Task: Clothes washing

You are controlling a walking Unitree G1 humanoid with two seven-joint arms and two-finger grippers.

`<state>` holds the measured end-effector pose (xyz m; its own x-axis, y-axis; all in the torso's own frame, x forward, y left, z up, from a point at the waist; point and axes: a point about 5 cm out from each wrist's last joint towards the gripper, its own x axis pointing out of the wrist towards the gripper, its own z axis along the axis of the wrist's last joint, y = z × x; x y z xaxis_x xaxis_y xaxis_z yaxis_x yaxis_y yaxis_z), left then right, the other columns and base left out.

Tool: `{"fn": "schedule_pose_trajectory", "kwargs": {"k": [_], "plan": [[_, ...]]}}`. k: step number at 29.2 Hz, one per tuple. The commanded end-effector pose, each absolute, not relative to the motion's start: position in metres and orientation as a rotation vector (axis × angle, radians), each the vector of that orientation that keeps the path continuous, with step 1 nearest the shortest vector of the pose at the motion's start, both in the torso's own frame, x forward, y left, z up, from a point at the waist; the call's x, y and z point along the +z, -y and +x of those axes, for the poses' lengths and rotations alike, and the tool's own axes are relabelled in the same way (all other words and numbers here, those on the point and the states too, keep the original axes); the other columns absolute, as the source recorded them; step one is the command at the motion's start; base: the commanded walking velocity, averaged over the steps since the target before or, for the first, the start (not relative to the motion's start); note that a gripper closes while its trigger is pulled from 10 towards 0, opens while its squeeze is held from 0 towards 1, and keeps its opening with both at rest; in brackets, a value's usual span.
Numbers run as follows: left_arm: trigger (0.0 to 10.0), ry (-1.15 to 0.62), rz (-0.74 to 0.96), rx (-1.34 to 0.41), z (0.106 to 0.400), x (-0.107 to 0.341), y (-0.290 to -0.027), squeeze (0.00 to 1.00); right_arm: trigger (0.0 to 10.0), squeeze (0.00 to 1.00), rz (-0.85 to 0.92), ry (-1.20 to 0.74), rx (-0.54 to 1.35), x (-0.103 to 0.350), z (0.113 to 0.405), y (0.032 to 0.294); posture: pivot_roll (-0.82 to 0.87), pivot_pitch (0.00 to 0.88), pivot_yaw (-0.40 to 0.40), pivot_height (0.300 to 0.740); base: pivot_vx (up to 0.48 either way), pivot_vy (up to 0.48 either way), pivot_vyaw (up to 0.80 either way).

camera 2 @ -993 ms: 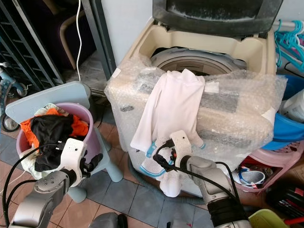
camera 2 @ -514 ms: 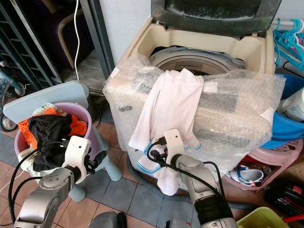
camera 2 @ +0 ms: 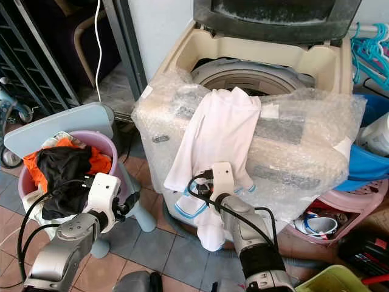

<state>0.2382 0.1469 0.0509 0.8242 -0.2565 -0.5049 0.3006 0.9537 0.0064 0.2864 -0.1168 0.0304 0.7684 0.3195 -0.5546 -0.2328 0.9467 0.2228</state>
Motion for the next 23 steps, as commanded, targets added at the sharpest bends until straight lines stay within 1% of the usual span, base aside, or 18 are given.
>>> {"fn": "schedule_pose_trajectory", "kwargs": {"k": [1, 7, 14, 16, 18, 21, 23], "plan": [[10.0, -0.52, 0.097, -0.297, 0.24, 0.051, -0.147, 0.0, 0.0, 0.0, 0.188, -0.603, 0.288, 0.035, 0.293, 0.119, -0.03, 0.041, 0.056, 0.74, 0.0, 0.0, 0.0], [10.0, -0.512, 0.097, -0.299, 0.244, 0.05, -0.144, 0.0, 0.0, 0.0, 0.209, -0.594, 0.252, 0.036, 0.299, 0.131, -0.04, 0.033, 0.057, 0.74, 0.0, 0.0, 0.0], [10.0, -0.504, 0.098, -0.304, 0.247, 0.051, -0.141, 0.0, 0.0, 0.0, 0.227, -0.584, 0.249, 0.037, 0.303, 0.132, -0.05, 0.033, 0.061, 0.74, 0.0, 0.0, 0.0], [10.0, -0.5, 0.095, -0.303, 0.249, 0.051, -0.14, 0.0, 0.0, 0.0, 0.259, -0.568, 0.252, 0.039, 0.304, 0.132, -0.05, 0.036, 0.055, 0.74, 0.0, 0.0, 0.0], [10.0, -0.493, 0.088, -0.302, 0.25, 0.051, -0.138, 0.0, 0.0, 0.0, 0.341, -0.512, 0.312, 0.051, 0.307, 0.128, -0.05, 0.033, 0.052, 0.74, 0.0, 0.0, 0.0], [10.0, -0.492, 0.085, -0.3, 0.25, 0.051, -0.138, 0.0, 0.0, 0.0, 0.4, -0.454, 0.364, 0.064, 0.31, 0.125, -0.05, 0.033, 0.051, 0.74, 0.0, 0.0, 0.0], [10.0, -0.493, 0.082, -0.3, 0.25, 0.051, -0.137, 0.0, 0.0, 0.0, 0.474, -0.368, 0.451, 0.086, 0.313, 0.124, -0.05, 0.034, 0.049, 0.74, 0.0, 0.0, 0.0]]}}
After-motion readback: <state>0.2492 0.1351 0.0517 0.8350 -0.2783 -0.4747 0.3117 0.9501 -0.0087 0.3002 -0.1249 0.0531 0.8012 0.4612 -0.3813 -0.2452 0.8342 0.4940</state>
